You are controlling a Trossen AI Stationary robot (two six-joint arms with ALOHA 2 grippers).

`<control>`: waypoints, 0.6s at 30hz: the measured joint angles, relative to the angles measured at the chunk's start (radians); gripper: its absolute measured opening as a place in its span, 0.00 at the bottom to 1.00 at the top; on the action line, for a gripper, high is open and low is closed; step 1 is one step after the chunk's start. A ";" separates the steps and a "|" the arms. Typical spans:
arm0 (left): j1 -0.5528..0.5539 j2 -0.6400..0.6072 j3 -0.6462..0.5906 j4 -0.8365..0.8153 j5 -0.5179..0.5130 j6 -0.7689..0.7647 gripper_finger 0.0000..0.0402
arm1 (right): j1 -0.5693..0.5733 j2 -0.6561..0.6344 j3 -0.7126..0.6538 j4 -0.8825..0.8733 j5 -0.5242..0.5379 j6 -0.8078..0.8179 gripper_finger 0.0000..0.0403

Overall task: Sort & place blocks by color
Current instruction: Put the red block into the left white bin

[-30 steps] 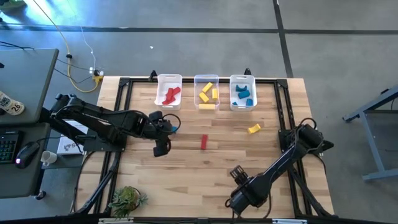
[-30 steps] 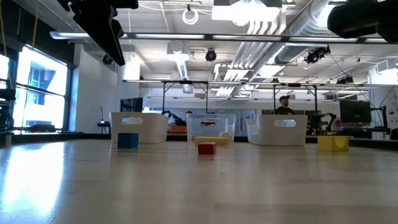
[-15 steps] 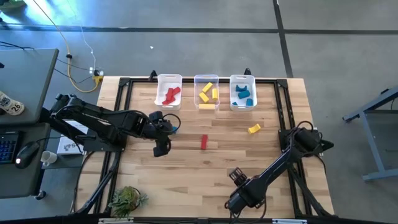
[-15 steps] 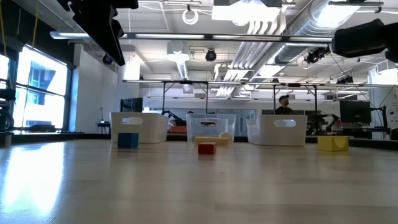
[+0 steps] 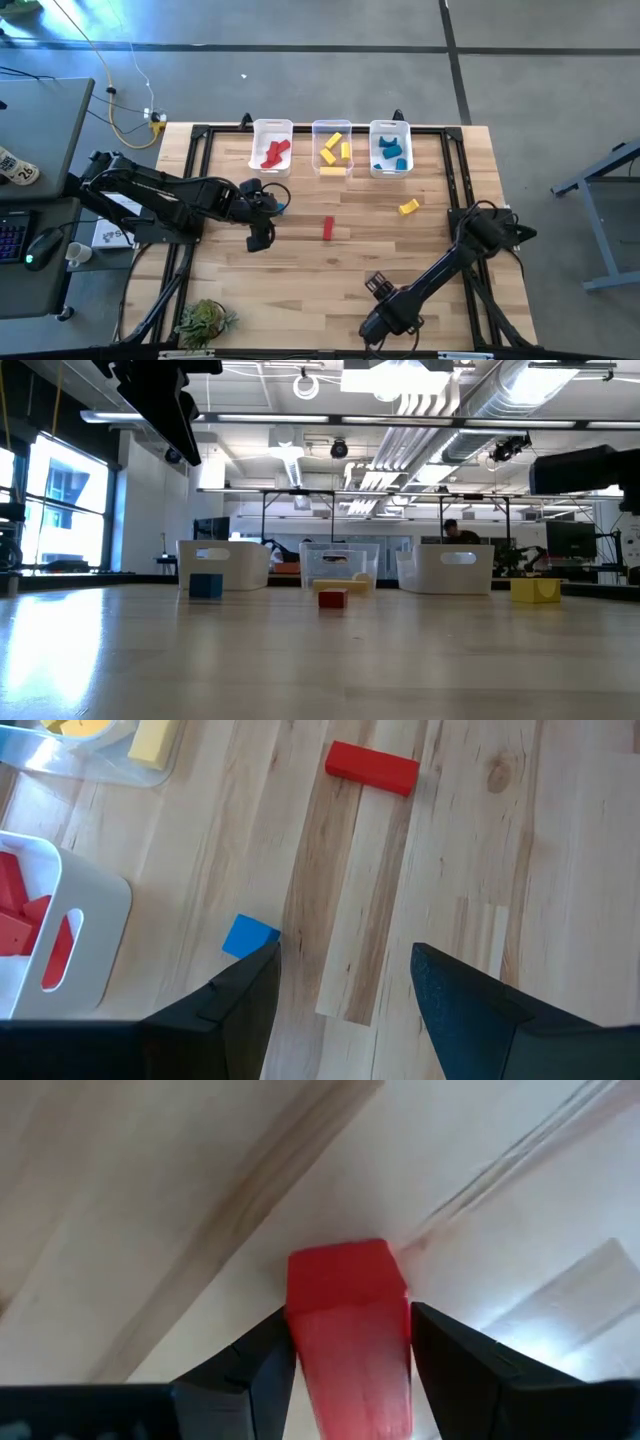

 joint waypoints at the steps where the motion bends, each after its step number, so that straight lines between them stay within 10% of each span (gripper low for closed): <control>1: 0.000 0.000 0.000 0.000 0.000 0.000 0.53 | 0.000 0.005 0.000 0.002 0.000 -0.001 0.45; 8: 0.000 0.000 0.000 0.000 0.000 0.000 0.53 | 0.000 0.010 0.000 0.000 -0.025 0.031 0.26; 18: 0.000 0.000 0.000 0.000 0.000 0.000 0.53 | -0.066 0.010 0.000 -0.041 -0.033 0.484 0.26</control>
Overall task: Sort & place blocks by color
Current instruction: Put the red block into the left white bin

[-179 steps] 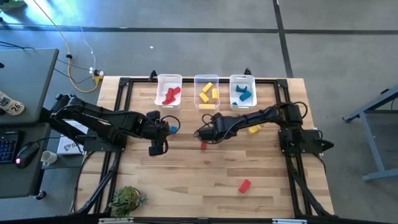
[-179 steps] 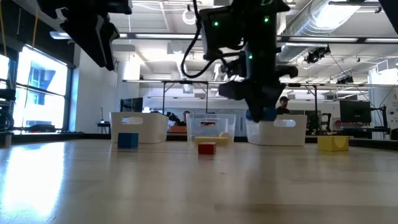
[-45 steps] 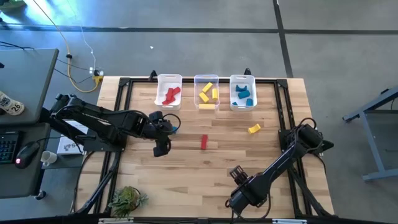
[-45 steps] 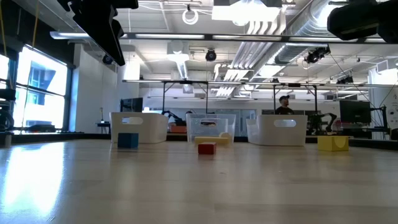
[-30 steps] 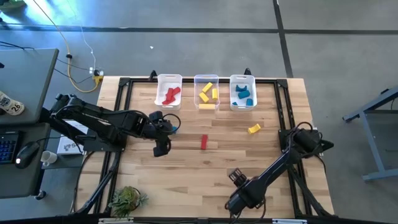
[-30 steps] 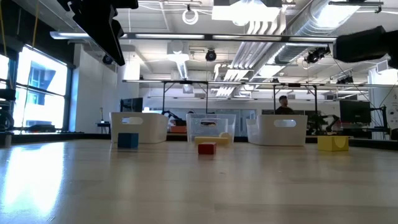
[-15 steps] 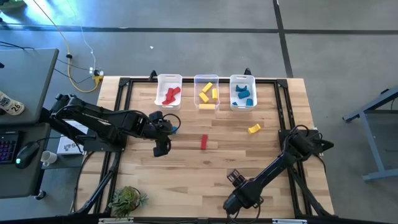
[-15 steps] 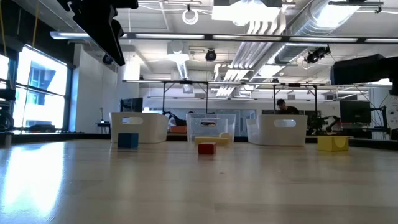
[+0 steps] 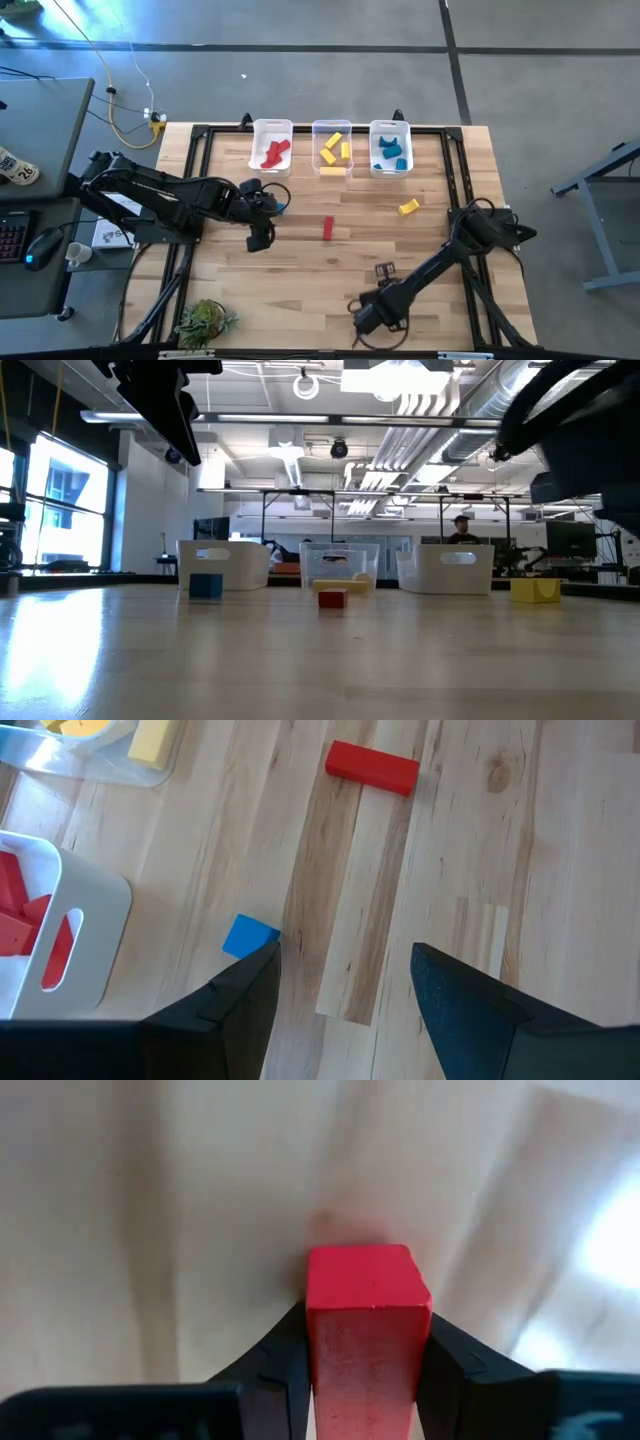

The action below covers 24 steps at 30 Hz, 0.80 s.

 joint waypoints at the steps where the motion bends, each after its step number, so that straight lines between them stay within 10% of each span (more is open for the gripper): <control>1: 0.000 0.000 0.000 0.000 0.000 0.000 0.53 | -0.012 0.000 0.000 -0.013 0.000 0.048 0.26; 24: 0.000 0.000 0.000 0.000 0.000 0.026 0.53 | -0.158 -0.005 0.072 -0.003 0.268 0.176 0.26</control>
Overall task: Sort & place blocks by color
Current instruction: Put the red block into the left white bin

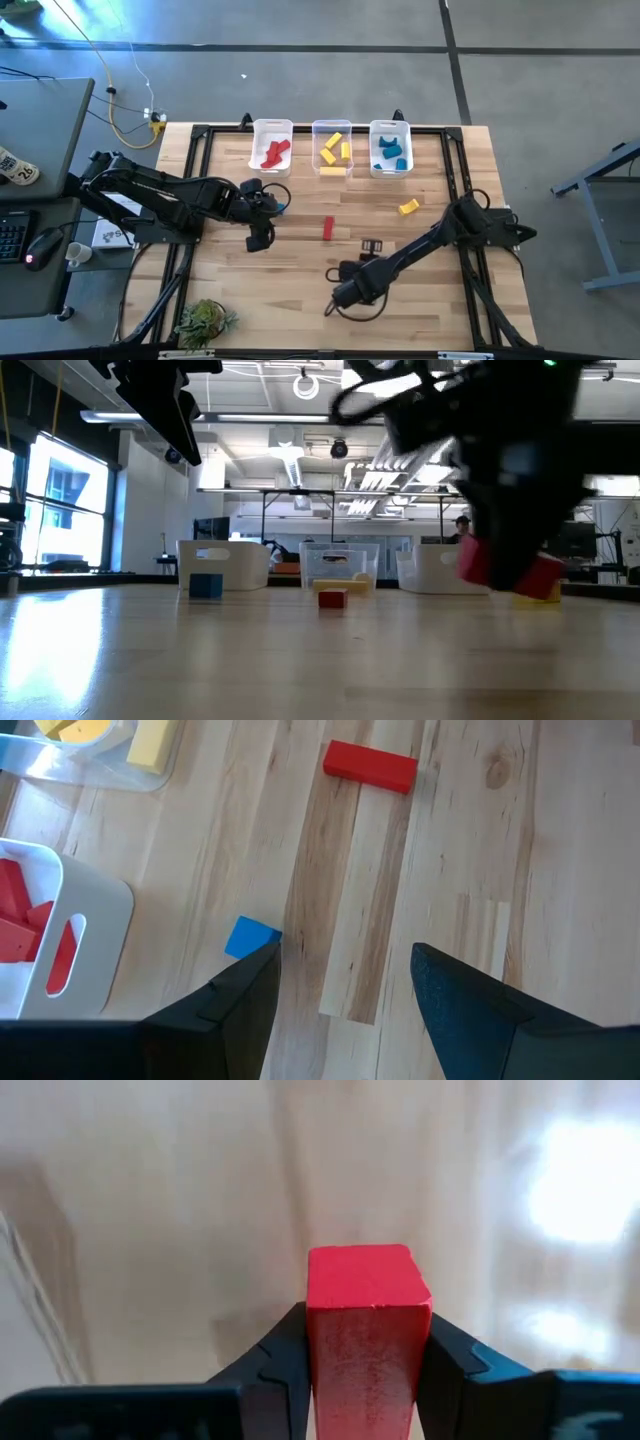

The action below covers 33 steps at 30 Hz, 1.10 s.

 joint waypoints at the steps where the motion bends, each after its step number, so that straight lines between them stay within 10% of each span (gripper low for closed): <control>1: 0.000 0.000 0.000 0.000 0.000 0.000 0.53 | -0.003 0.000 0.024 -0.006 0.029 -0.005 0.26; 33: 0.000 0.000 0.000 0.245 0.004 0.170 0.53 | -0.017 -0.002 0.732 -0.338 0.571 -0.254 0.26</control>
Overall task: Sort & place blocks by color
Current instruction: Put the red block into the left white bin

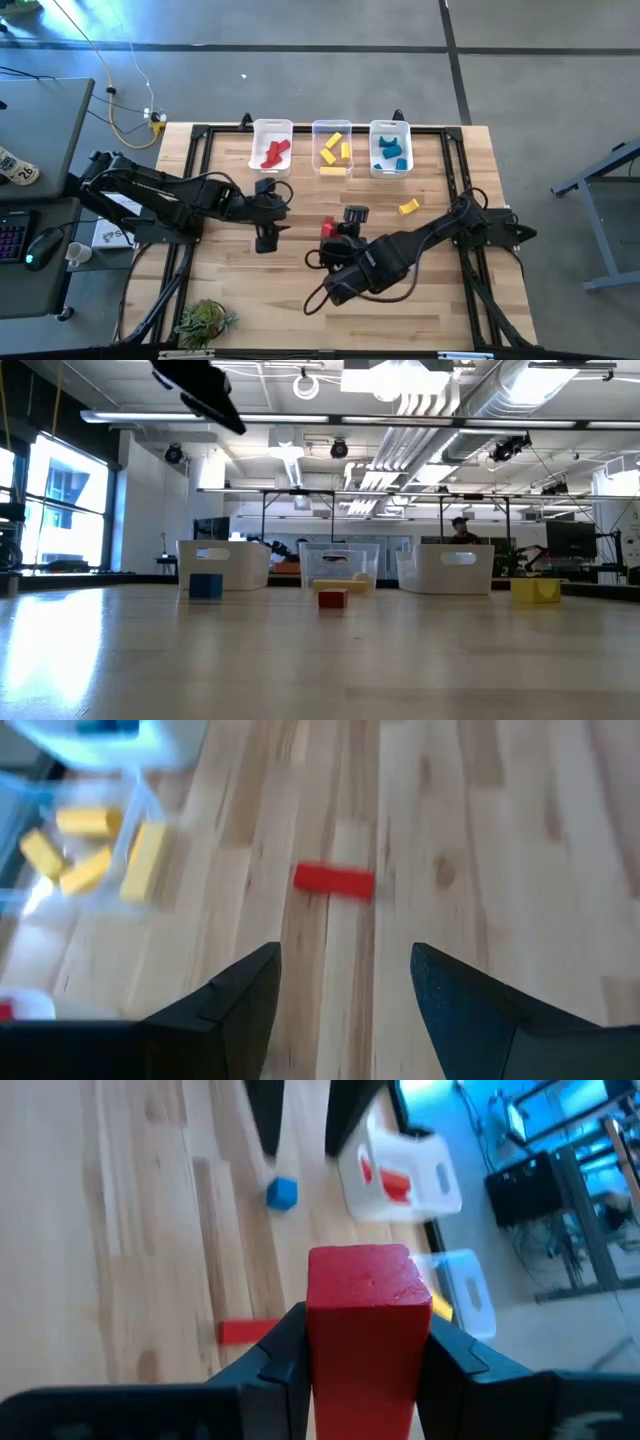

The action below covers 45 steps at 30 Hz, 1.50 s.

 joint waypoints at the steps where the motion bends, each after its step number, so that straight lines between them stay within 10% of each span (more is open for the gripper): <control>1: 0.000 0.000 0.000 0.028 0.000 0.011 0.53 | 0.000 0.000 0.028 0.000 0.003 -0.014 0.26; 16: -0.002 0.000 0.000 0.410 0.175 0.150 0.53 | 0.011 -0.174 0.014 0.262 0.013 -0.132 0.26; 28: -0.002 0.000 0.000 0.660 0.384 0.179 0.53 | 0.014 -0.203 0.013 0.510 -0.213 -0.269 0.26; 45: -0.002 0.000 0.000 0.858 0.443 0.208 0.53 | 0.012 -0.203 0.013 0.555 -0.194 -0.264 0.26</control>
